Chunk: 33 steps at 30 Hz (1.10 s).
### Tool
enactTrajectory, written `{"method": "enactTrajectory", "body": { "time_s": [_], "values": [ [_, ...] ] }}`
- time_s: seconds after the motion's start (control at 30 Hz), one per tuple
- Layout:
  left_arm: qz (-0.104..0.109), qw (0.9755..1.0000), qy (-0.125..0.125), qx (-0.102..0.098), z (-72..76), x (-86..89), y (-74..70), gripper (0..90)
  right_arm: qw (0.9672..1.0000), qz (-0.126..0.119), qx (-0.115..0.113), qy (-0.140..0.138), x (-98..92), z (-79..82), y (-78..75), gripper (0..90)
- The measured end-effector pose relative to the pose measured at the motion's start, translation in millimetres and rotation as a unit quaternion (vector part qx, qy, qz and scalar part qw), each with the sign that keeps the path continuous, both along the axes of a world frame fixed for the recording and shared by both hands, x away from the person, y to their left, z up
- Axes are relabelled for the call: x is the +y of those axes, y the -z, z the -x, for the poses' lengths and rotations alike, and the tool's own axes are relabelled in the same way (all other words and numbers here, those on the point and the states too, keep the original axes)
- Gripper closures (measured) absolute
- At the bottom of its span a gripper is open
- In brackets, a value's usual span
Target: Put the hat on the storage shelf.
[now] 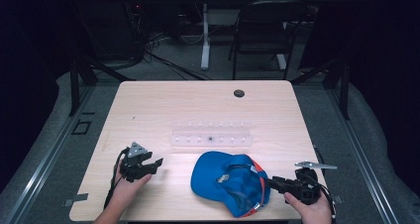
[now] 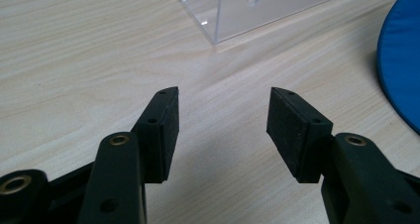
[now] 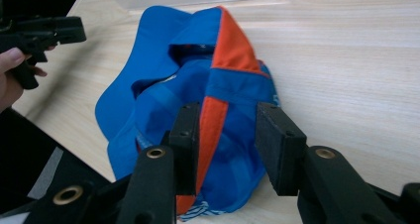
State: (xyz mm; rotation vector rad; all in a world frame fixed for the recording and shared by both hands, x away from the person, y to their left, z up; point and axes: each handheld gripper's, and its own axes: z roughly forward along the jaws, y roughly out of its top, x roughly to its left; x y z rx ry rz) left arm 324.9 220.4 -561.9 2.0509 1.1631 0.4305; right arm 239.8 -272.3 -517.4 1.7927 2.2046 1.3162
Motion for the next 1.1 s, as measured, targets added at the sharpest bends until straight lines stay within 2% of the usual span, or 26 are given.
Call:
{"method": "enactTrajectory", "body": {
  "time_s": [0.17, 0.27, 0.57, 0.8, 1.1],
  "values": [
    [0.0, 1.0, -0.005, 0.0, 0.2, 1.2, -0.1, 46.6, 0.9999, -0.005, 0.008, -0.012, 4.8, -0.5, 3.4, 63.0],
    [0.0, 1.0, -0.007, 0.0, 0.0, 1.5, 0.2, 46.6, 0.9995, -0.005, 0.02, -0.025, 9.4, -0.6, 9.0, 62.8],
    [-0.004, 1.0, -0.007, -0.003, 0.4, 0.2, 0.3, 46.6, 0.9992, -0.008, 0.029, -0.026, 12.1, 0.6, 14.0, 63.1],
    [-0.005, 1.0, -0.007, -0.002, 0.3, 0.1, 0.7, 46.6, 0.9981, -0.023, 0.045, -0.034, 12.8, 1.7, 18.9, 68.9],
    [-0.004, 1.0, -0.007, -0.003, 0.4, 0.2, 0.5, 46.6, 0.9978, -0.019, 0.05, -0.04, 13.0, 2.0, 18.8, 68.9]
  ]
}}
